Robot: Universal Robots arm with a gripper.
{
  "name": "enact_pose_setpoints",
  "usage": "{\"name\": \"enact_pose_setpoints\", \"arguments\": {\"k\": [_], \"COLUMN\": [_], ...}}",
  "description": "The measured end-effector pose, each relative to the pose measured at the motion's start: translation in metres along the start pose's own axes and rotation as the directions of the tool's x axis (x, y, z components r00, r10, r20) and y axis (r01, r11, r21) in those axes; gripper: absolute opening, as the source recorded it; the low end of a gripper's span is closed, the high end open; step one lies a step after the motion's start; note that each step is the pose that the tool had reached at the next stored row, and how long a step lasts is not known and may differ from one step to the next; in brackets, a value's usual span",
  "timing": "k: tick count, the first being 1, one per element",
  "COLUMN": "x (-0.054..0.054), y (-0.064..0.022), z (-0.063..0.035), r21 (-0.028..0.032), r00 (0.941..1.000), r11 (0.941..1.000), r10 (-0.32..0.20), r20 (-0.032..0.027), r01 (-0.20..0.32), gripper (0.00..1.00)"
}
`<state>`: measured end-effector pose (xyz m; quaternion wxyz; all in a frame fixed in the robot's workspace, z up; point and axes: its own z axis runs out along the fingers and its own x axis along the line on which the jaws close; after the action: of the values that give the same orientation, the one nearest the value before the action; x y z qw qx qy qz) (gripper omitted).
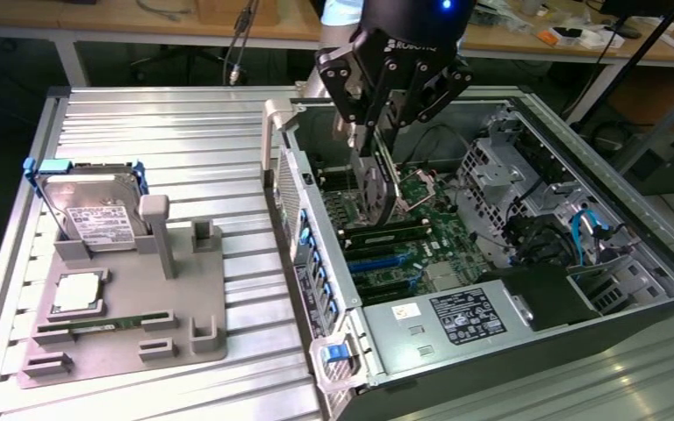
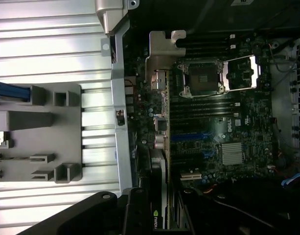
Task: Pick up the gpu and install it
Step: 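Pick up the gpu and move the gpu toward the slot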
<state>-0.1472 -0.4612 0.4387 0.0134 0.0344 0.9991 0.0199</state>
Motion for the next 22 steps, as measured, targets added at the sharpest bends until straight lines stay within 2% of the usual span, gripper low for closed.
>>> {"name": "enact_pose_setpoints", "arguments": {"k": [8, 14, 22], "x": [-0.013, -0.027, -0.028], "y": [0.0009, 0.0018, 0.0019], "z": [0.0004, 0.0007, 0.0008], "r21": [0.0, 0.0001, 0.0001], "r00": [1.0, 1.0, 1.0], "r11": [1.0, 1.0, 1.0], "r10": [0.0, 0.0, 0.0], "r20": [-0.0001, -0.0008, -0.0008], "r01": [0.0, 0.0, 0.0], "gripper": [0.27, 0.27, 0.27]}}
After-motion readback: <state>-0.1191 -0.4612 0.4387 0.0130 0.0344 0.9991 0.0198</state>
